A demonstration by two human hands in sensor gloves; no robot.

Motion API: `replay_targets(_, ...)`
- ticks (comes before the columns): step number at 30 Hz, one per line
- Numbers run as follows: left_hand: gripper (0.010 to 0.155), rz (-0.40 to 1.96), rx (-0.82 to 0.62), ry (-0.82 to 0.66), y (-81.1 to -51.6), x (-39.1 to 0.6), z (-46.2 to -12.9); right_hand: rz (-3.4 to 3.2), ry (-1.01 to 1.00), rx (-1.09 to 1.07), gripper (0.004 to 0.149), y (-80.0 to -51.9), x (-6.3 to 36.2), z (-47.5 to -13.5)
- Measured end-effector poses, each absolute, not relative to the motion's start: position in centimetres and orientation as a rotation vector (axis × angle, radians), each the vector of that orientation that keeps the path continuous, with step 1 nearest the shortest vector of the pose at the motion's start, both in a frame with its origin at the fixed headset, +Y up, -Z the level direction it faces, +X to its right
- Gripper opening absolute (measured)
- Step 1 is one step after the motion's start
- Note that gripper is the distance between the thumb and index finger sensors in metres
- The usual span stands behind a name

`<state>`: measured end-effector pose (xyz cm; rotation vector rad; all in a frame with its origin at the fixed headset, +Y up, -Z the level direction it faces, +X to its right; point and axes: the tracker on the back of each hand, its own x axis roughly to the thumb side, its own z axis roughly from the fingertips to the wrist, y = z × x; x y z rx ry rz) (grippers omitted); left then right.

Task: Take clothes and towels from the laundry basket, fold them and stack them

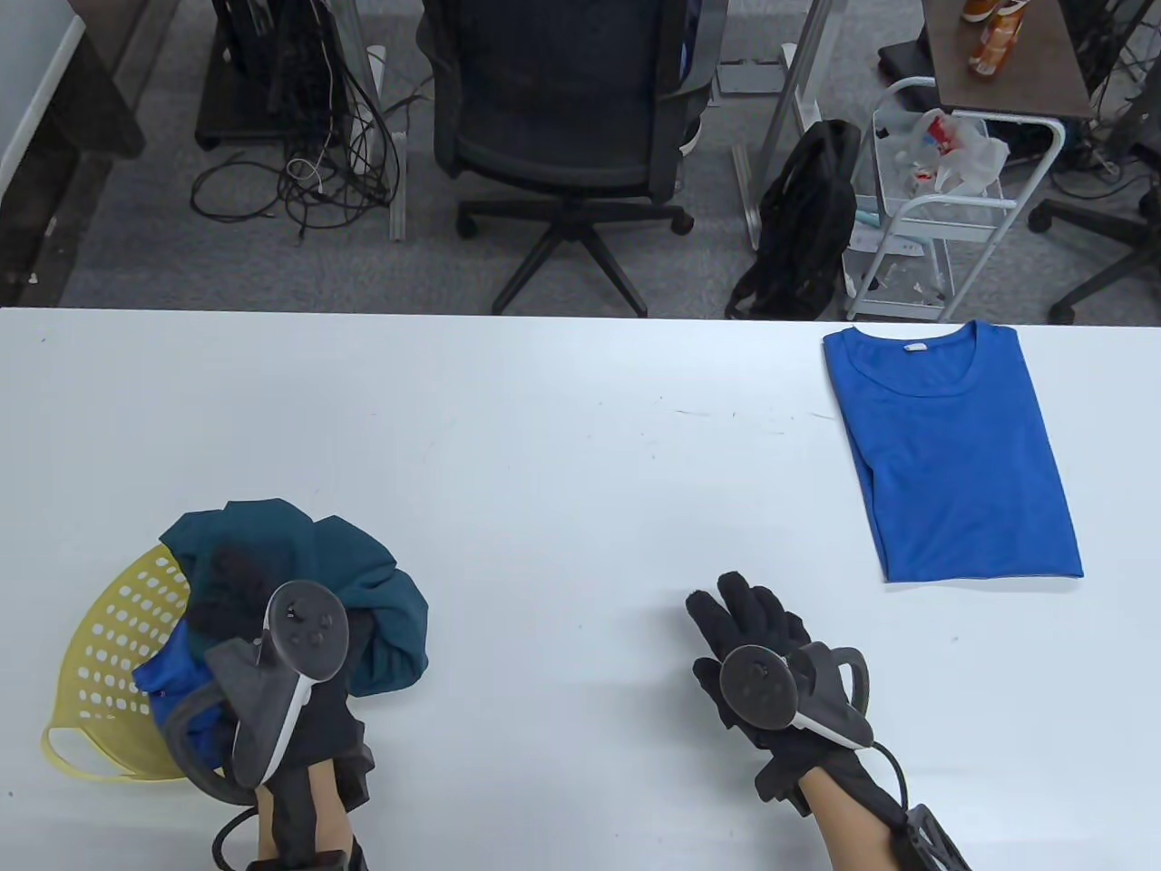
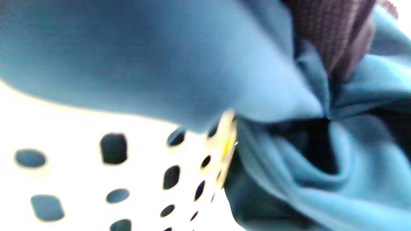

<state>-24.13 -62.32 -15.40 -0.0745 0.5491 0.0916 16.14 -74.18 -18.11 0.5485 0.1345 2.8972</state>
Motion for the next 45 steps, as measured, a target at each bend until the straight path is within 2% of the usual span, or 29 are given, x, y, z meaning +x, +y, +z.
replay_targets(3, 0.119, 0.093, -0.085, 0.557, -62.5, -24.2, -15.7, 2.895, 0.125, 0.554, 0.069, -74.2, 16.1, -18.1)
replay_targets(7, 0.084, 0.075, -0.057, 0.556, -62.1, -23.8, -15.4, 2.891, 0.115, 0.557, 0.069, -74.2, 16.2, -18.1)
replay_targets(9, 0.074, 0.064, -0.046, 0.56, -62.1, -23.8, -15.4, 2.89, 0.111, 0.556, 0.069, -74.2, 16.2, -18.1)
replay_targets(18, 0.072, 0.095, 0.01, 0.585, -61.3, -24.2, -14.6, 2.884, 0.11, 0.543, 0.067, -74.2, 16.5, -18.2)
replay_targets(22, 0.061, 0.099, 0.085, 0.599, -60.4, -24.3, -13.8, 2.882, 0.109, 0.536, 0.067, -74.2, 16.6, -18.3)
replay_targets(26, 0.055, 0.036, 0.247, 0.651, -59.0, -23.5, -12.4, 2.879, 0.109, 0.536, 0.067, -74.2, 16.6, -18.3)
replay_targets(30, 0.054, -0.043, 0.481, 0.642, -57.2, -20.9, -12.0, 2.863, 0.098, 0.523, 0.067, -73.9, 16.9, -18.5)
replay_targets(33, 0.054, -0.122, 0.645, 0.55, -53.9, -17.2, -13.5, 2.821, 0.086, 0.488, 0.067, -73.8, 17.5, -18.8)
replay_targets(36, 0.055, -0.163, 0.76, 0.372, -49.8, -11.4, -14.0, 2.771, 0.093, 0.433, 0.068, -73.9, 18.7, -19.3)
replay_targets(38, 0.055, -0.158, 0.804, 0.225, -48.6, -8.3, -14.0, 2.714, 0.084, 0.389, 0.071, -73.7, 19.6, -19.6)
replay_targets(41, 0.057, -0.063, 0.722, 0.008, -50.4, -4.1, -14.9, 2.535, 0.063, 0.342, 0.083, -73.2, 21.3, -19.9)
replay_targets(43, 0.056, 0.069, 0.633, -0.119, -53.4, -2.6, -15.9, 2.34, 0.074, 0.389, 0.095, -72.8, 22.0, -20.0)
replay_targets(45, 0.057, 0.258, 0.47, -0.234, -58.1, -1.5, -16.8, 1.898, 0.158, 0.525, 0.108, -72.6, 22.0, -20.0)
